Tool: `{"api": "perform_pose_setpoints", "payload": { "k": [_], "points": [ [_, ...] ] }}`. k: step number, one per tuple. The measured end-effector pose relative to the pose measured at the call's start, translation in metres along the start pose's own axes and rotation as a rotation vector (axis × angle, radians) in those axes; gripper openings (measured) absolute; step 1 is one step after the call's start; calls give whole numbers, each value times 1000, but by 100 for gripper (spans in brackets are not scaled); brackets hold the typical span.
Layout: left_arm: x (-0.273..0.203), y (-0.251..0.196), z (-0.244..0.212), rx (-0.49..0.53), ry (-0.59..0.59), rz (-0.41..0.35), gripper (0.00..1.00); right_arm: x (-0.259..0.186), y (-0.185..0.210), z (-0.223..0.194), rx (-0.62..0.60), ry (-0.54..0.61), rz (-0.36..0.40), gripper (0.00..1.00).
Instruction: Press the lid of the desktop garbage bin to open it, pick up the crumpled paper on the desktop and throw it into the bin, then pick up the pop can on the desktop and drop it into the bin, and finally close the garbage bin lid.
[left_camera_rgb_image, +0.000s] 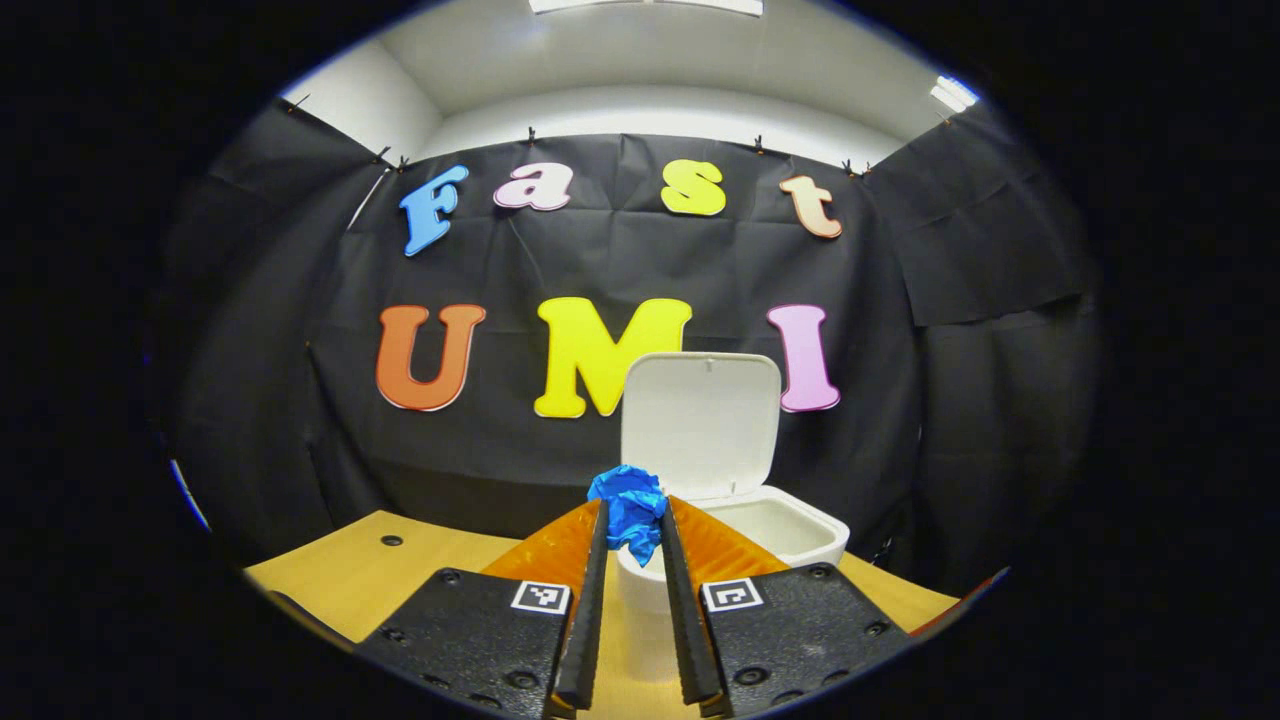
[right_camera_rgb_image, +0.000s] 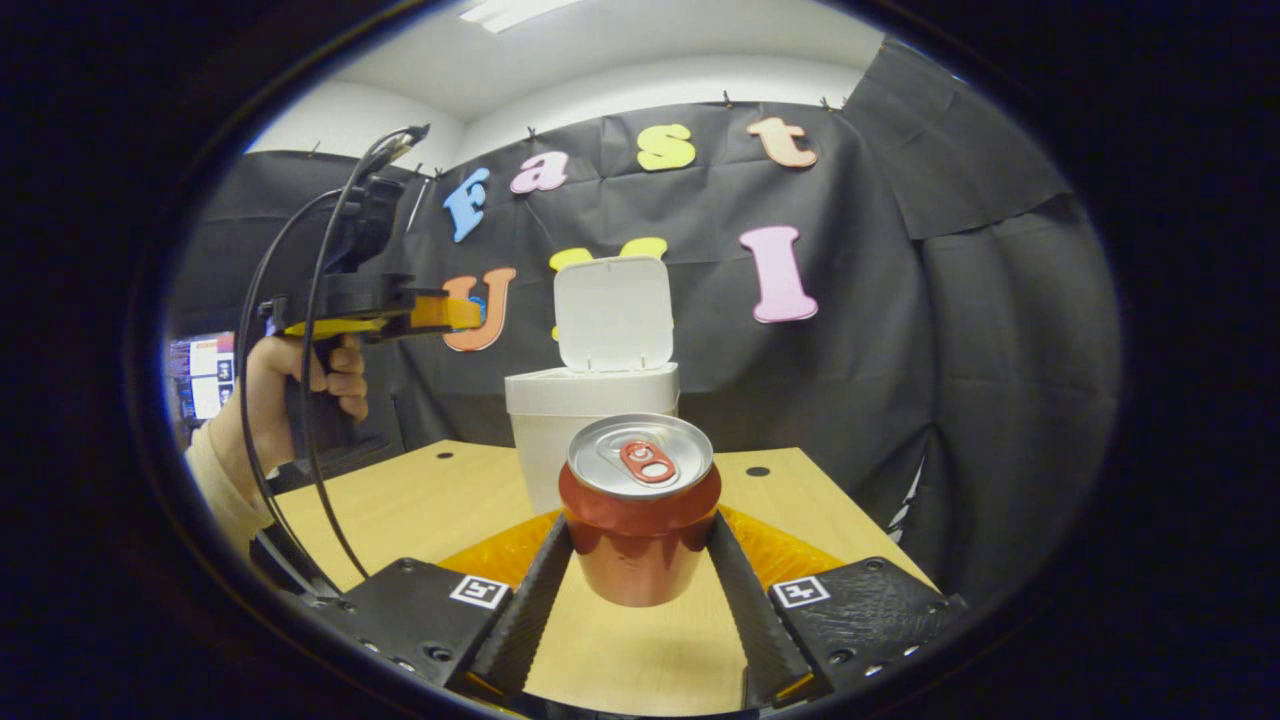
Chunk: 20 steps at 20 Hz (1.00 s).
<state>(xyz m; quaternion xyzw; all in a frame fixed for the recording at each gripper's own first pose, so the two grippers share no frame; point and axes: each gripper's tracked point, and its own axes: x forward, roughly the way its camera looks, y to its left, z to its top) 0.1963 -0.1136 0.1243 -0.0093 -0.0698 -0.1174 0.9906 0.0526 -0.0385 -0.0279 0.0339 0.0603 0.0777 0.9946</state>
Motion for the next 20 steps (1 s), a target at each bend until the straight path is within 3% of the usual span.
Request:
{"api": "perform_pose_setpoints", "payload": {
  "k": [3, 8, 17, 19, 20],
  "points": [
    [36, -18, -10, 53, -15, -61, 34, 1, -6, 0, 5, -4, -11, 80],
    [80, -37, -44, 47, 55, -64, 34, 1, -8, -1, 18, 4, 8, 81],
    [107, -67, -61, 60, 100, -96, 35, 6, -18, -7, 44, 28, -13, 81],
    [106, -72, -62, 61, 105, -114, 38, 7, -20, -6, 27, 24, -17, 80],
    [104, -72, -61, 56, 106, -120, 46, 7, -21, -5, 22, 21, -25, 80]
  ]
}}
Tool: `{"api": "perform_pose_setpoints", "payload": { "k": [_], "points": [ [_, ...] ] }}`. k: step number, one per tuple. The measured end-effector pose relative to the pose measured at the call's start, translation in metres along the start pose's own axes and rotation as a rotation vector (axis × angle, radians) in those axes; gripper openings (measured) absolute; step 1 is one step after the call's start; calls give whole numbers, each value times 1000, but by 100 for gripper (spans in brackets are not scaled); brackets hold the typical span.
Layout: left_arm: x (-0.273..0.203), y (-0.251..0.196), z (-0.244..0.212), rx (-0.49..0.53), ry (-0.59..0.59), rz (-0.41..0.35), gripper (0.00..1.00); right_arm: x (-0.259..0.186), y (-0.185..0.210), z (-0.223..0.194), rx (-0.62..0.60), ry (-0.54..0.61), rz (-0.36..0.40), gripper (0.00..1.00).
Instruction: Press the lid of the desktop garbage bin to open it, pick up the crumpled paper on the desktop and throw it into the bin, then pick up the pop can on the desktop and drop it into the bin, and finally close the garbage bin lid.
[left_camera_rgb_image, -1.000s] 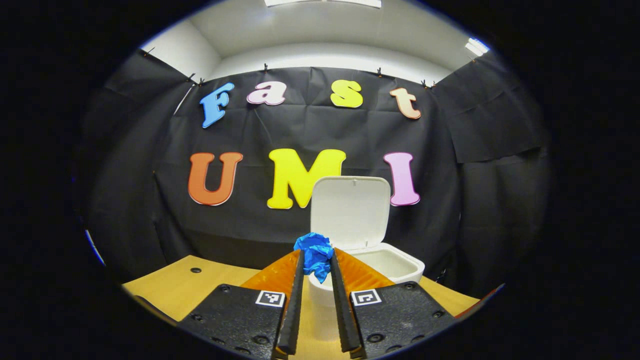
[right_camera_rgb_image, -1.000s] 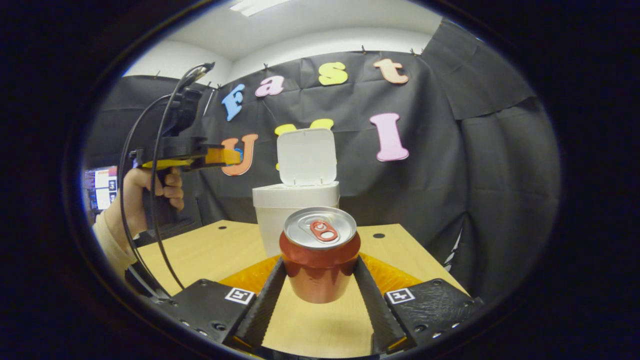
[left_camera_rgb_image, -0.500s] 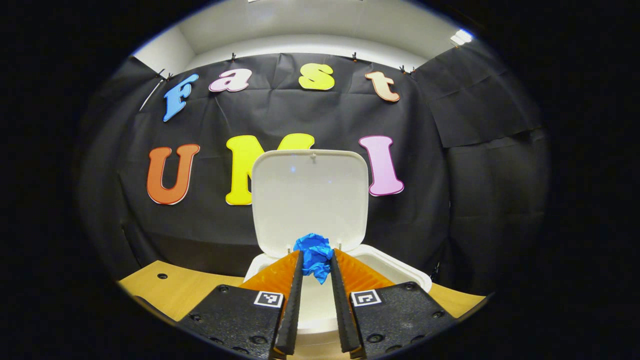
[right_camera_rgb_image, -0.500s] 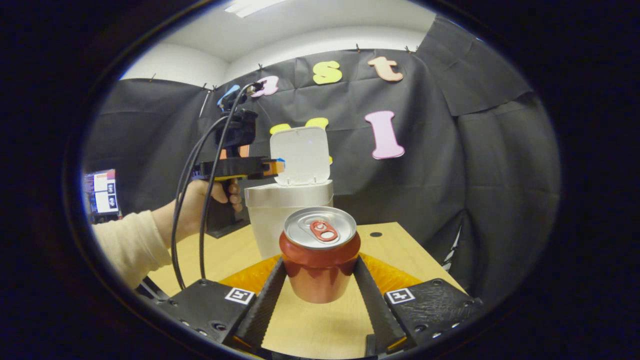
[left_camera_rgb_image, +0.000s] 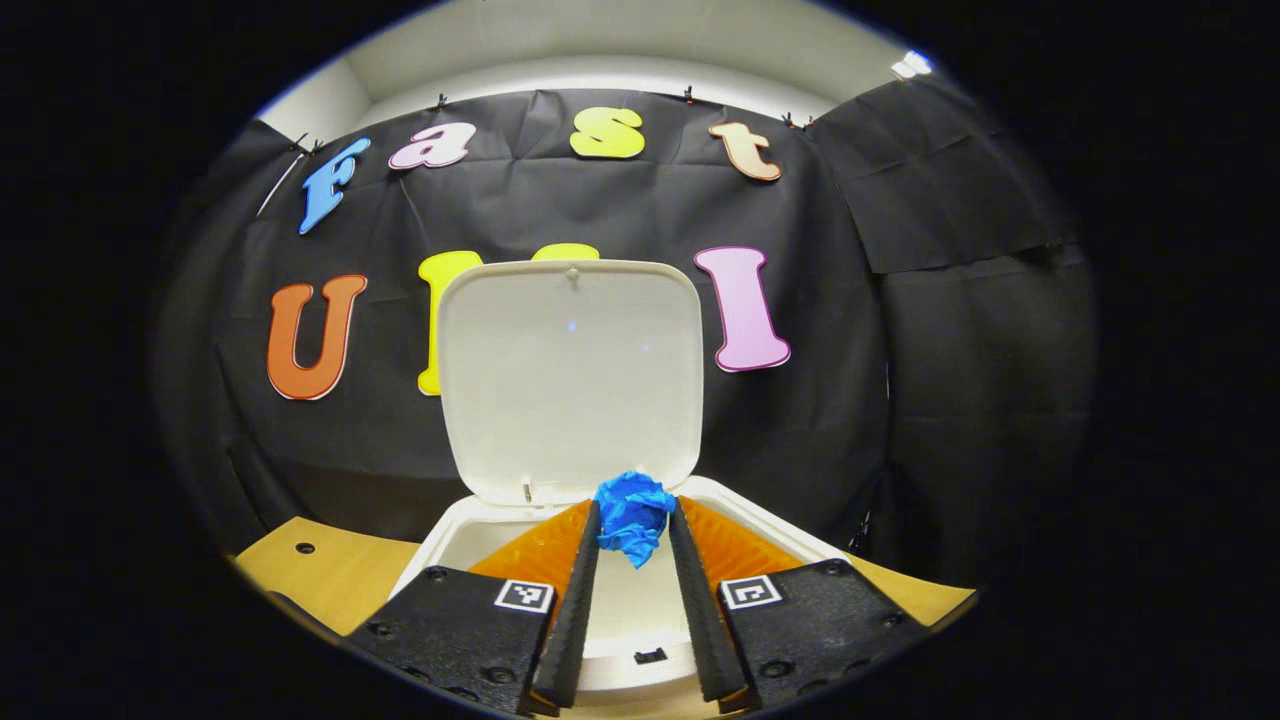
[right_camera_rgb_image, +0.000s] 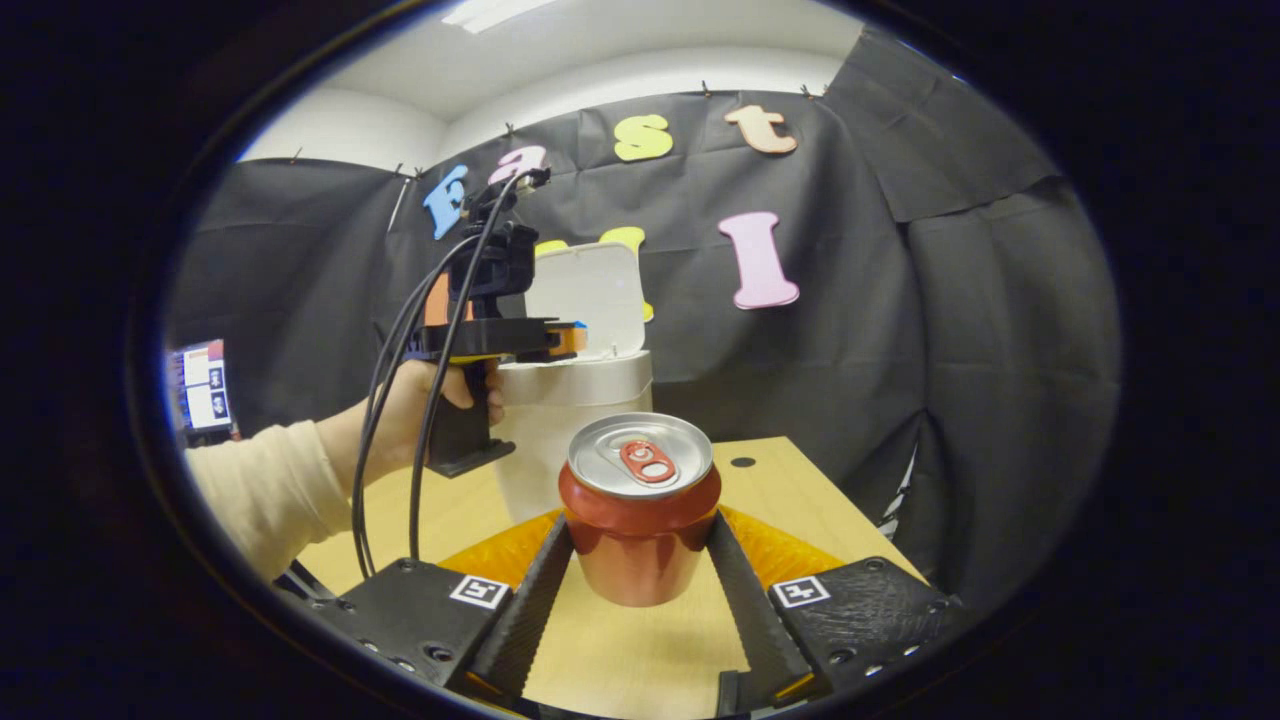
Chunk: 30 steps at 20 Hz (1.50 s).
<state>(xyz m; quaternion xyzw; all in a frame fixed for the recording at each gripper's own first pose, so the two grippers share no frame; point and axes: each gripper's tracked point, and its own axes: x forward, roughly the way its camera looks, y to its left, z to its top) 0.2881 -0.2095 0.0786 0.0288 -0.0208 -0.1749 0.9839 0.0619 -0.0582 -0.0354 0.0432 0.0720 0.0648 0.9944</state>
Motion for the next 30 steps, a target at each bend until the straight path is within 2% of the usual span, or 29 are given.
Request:
{"api": "perform_pose_setpoints", "payload": {
  "k": [2, 4, 6, 9, 12, 16, 19, 25, 30],
  "points": [
    [-5, 0, 2, -10, -1, -1, 57, 0, 0, 2, -5, -6, 0, 81],
    [-13, 7, 1, -23, 10, 33, 63, -1, 2, 4, -9, -13, 3, 80],
    [-28, 7, -3, -26, 38, 39, 68, -4, 7, 5, -7, -19, 14, 80],
    [-58, 16, 6, -11, 13, 64, 76, -6, 12, 5, -25, -24, 16, 80],
    [-93, 25, 5, -17, -2, 99, 94, -5, 17, 3, -44, -26, 13, 80],
    [-145, 46, -6, 28, -10, 162, 96, -3, 24, -4, -69, -3, 2, 81],
    [-181, 56, -29, -18, 9, 190, 97, -4, 29, -6, -90, 10, -12, 80],
    [-237, 93, -61, -40, -24, 279, 97, -5, 44, -13, -111, 37, -26, 80],
    [-273, 120, -84, -32, -2, 374, 97, -11, 61, -8, -112, 47, -25, 80]
  ]
}}
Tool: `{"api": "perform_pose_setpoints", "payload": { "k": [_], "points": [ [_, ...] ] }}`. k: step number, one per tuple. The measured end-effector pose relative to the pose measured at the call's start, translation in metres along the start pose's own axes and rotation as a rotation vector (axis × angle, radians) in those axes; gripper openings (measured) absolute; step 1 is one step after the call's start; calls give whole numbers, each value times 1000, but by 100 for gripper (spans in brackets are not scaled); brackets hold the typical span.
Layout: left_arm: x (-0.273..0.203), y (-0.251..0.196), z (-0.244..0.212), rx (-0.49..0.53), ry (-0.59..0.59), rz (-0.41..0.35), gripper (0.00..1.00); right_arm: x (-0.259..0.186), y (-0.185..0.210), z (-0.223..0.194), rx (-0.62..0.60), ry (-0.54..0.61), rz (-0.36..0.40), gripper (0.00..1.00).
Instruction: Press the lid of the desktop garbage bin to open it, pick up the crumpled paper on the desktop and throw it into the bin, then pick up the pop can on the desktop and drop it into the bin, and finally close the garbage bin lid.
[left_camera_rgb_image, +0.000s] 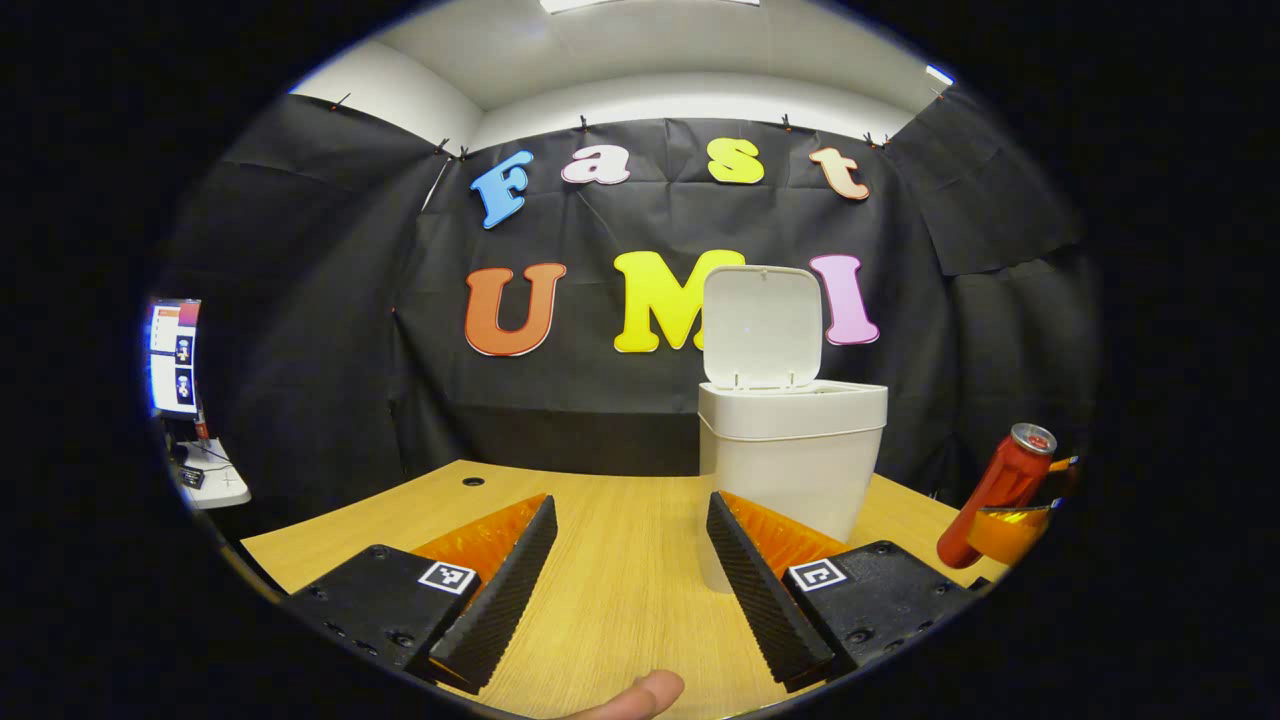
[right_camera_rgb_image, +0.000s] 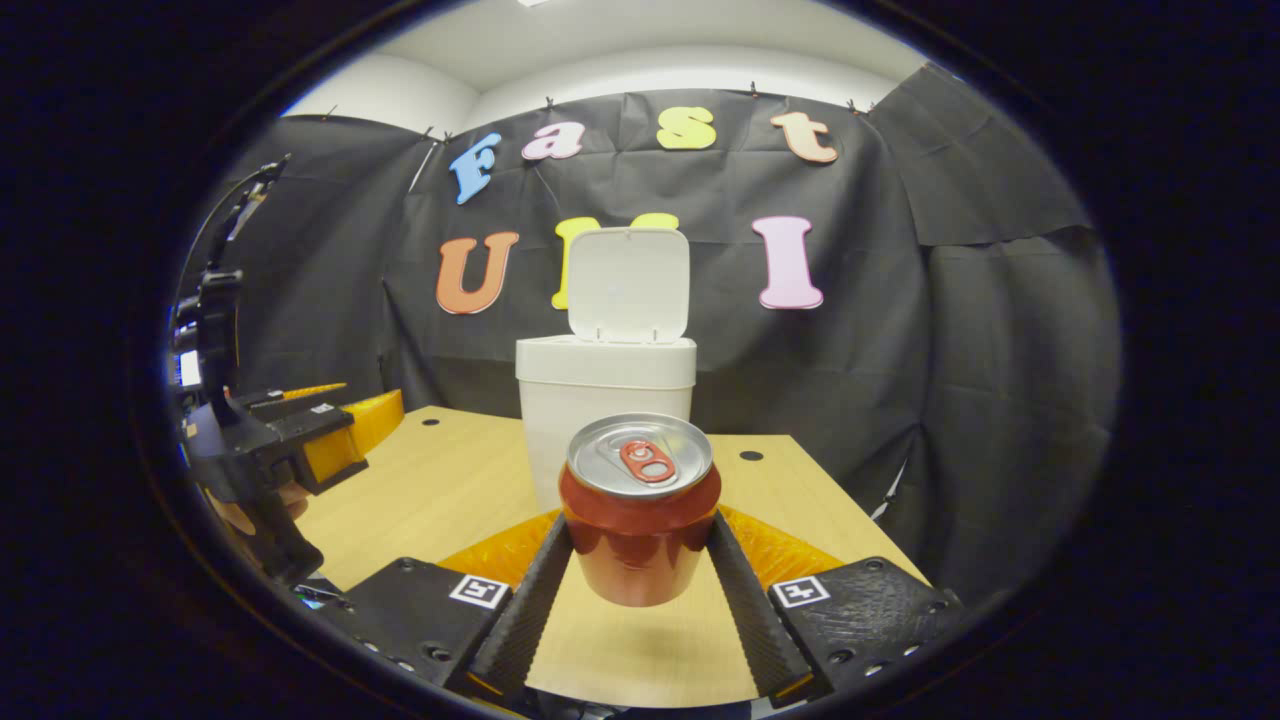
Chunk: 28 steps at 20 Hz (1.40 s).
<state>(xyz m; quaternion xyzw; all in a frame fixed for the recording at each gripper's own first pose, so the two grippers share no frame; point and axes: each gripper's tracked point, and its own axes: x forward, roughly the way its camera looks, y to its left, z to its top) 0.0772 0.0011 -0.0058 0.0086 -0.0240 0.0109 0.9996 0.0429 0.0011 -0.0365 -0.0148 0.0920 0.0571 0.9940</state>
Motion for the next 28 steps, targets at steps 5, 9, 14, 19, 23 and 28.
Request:
{"api": "perform_pose_setpoints", "payload": {
  "k": [5, 9, 14, 19, 23, 28],
  "points": [
    [-18, 18, 4, 1, -15, 8, 97, -5, 11, 25, -18, -28, -4, 80],
    [-28, 25, 0, 32, -12, 6, 97, -3, 19, 55, -52, -43, -5, 80],
    [-28, 26, -11, 12, 36, -8, 97, 9, 24, 102, -91, -79, -49, 80],
    [-27, 30, -18, 35, 52, -5, 98, 41, 35, 143, -97, -63, -64, 80],
    [-26, 27, -19, 22, 58, -19, 98, 75, 28, 176, -71, -55, -96, 80],
    [-26, 30, -22, 13, 74, -23, 97, 133, 27, 212, -28, -55, -120, 80]
  ]
}}
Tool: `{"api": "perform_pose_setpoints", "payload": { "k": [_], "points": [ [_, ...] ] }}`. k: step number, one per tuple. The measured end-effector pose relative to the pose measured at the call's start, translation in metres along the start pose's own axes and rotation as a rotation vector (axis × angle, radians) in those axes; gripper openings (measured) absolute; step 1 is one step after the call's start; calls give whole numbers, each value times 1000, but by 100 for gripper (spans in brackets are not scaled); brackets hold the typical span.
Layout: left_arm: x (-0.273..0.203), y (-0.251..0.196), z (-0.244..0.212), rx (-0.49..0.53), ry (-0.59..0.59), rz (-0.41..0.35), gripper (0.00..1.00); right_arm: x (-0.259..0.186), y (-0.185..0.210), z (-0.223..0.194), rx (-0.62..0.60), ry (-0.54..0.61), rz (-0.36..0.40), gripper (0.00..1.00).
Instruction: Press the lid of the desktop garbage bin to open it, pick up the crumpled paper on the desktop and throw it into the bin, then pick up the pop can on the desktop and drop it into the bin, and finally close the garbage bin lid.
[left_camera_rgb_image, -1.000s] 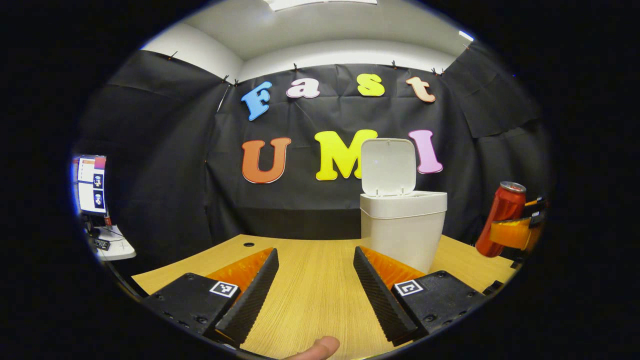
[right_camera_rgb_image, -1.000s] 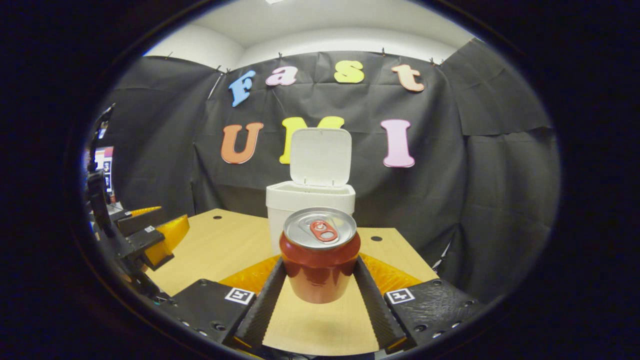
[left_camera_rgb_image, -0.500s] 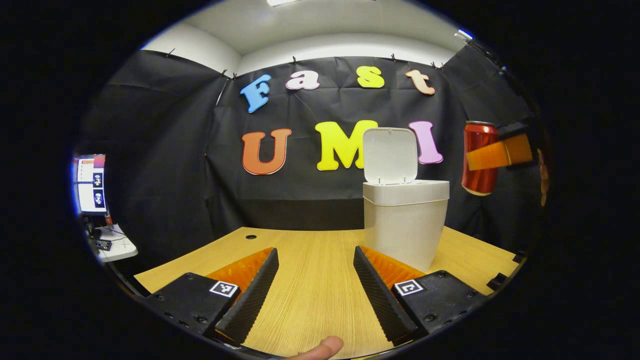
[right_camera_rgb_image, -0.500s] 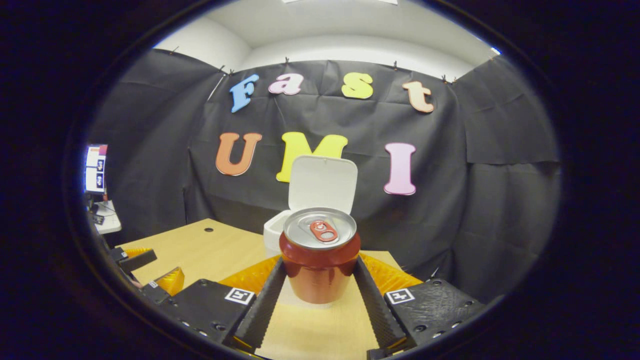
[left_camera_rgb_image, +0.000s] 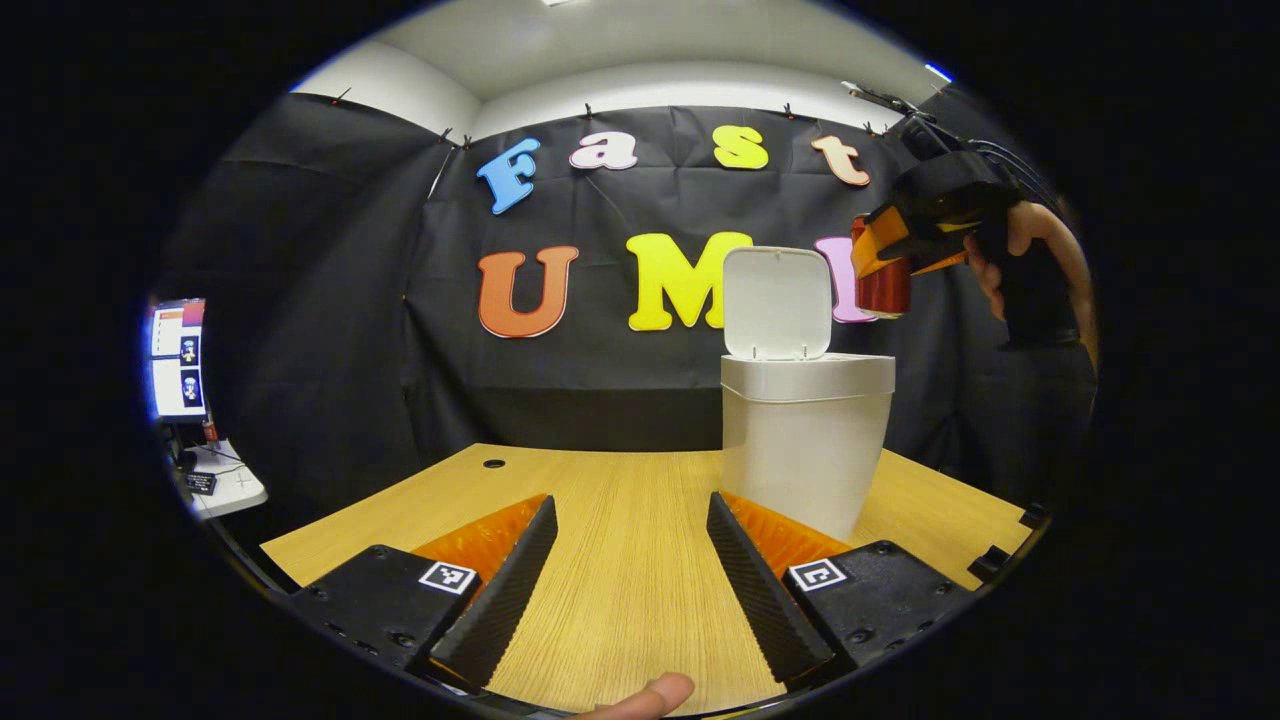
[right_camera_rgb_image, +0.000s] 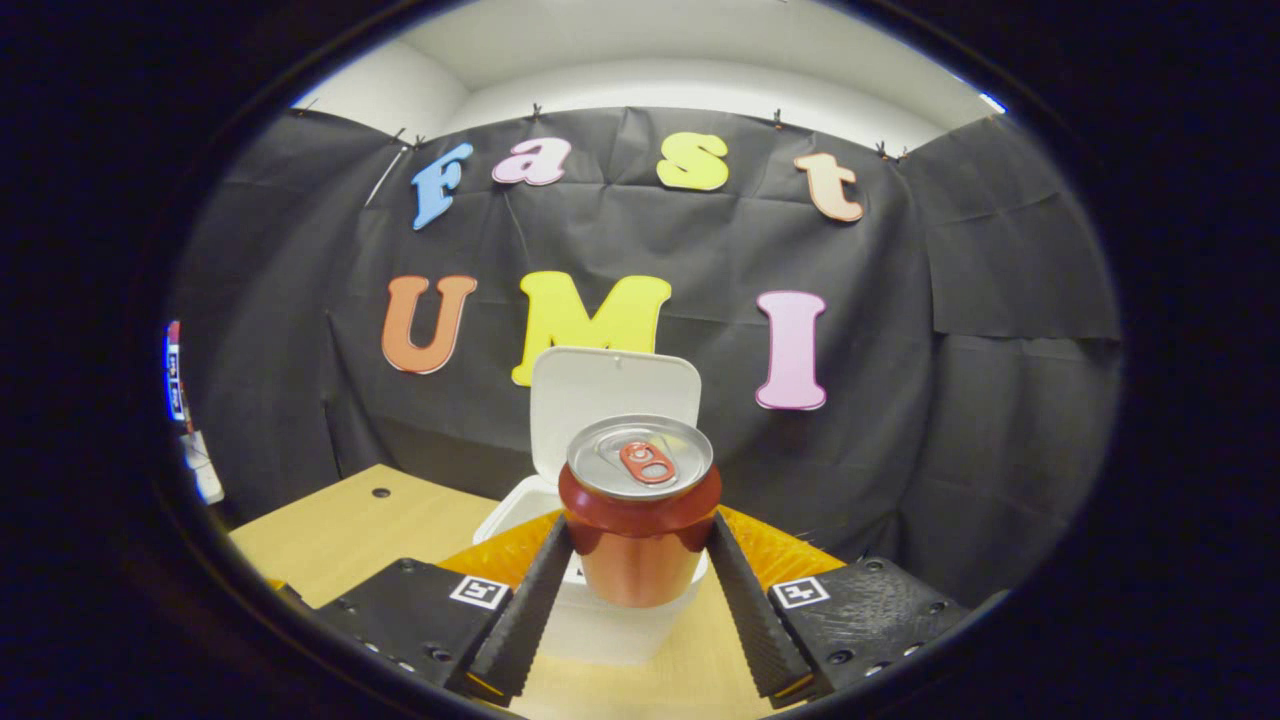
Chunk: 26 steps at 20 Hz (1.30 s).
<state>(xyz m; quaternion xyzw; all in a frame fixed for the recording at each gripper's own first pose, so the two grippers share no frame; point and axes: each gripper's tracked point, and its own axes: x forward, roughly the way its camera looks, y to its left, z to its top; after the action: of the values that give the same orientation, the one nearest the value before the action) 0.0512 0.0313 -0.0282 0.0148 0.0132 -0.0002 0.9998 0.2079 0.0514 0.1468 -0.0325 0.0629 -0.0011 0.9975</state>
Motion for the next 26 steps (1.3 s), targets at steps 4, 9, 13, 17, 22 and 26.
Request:
{"api": "perform_pose_setpoints", "payload": {
  "k": [4, 9, 13, 17, 22, 26],
  "points": [
    [0, 4, 0, 4, 2, 5, 98, 61, 19, -11, 17, 74, 17, 80],
    [4, 9, -7, 6, 28, 9, 97, 112, 36, -55, 84, 229, 48, 81],
    [6, 12, -13, 14, 41, 19, 97, 124, 29, -68, 36, 258, 14, 81],
    [11, 7, -21, -8, 70, 4, 98, 122, 31, -79, 41, 299, 18, 81],
    [8, 0, -20, 10, 63, -6, 98, 103, 38, -56, 16, 232, 63, 97],
    [3, -1, -12, 33, 33, 12, 98, 81, 33, -37, 14, 194, 68, 98]
  ]
}}
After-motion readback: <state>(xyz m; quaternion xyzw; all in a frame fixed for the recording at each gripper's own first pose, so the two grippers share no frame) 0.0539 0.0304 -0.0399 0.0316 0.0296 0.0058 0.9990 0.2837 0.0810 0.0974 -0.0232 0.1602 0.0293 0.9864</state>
